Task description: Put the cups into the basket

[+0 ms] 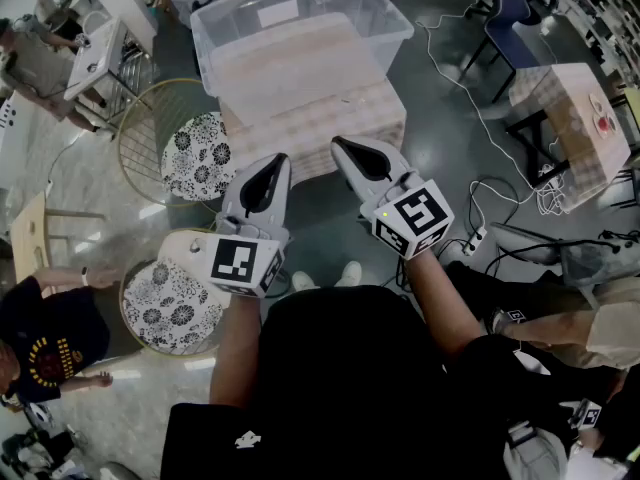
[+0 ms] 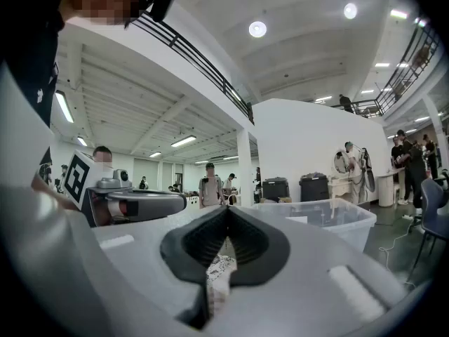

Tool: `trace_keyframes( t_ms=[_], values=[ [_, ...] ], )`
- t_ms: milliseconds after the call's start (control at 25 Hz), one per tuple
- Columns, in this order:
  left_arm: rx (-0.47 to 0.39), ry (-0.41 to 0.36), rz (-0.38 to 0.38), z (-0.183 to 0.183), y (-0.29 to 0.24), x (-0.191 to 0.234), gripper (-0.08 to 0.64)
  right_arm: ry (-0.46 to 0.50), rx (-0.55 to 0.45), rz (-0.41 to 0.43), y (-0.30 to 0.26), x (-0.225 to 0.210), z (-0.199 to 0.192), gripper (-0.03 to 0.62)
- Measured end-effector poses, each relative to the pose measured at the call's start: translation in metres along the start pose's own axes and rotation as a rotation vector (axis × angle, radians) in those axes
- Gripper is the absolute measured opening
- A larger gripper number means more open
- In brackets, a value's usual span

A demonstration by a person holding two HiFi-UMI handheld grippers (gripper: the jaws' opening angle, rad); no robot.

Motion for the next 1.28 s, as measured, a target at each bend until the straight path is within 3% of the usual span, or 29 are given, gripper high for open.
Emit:
trace_keyframes(
  t_ms=[680, 1280],
  values=[
    [0.036, -0.006, 0.012, -0.010, -0.013, -0.022, 0.006, 0.000, 0.015, 0.026, 0.022, -0.013, -0.010, 0.001],
    [0.064, -0.008, 0.079, -0.021, -0.022, -0.055, 0.006, -0.022, 0.021, 0.082, 0.045, -0.035, -0.026, 0.002]
  ],
)
Point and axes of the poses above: the fingertips, and each gripper's own axes: y backward along the fingers, x to its left, z out of its top, the point moved 3 cm from there along y, backward along the fingers, and after that the axes turned 1 degree about x, right-handed, at the moved point
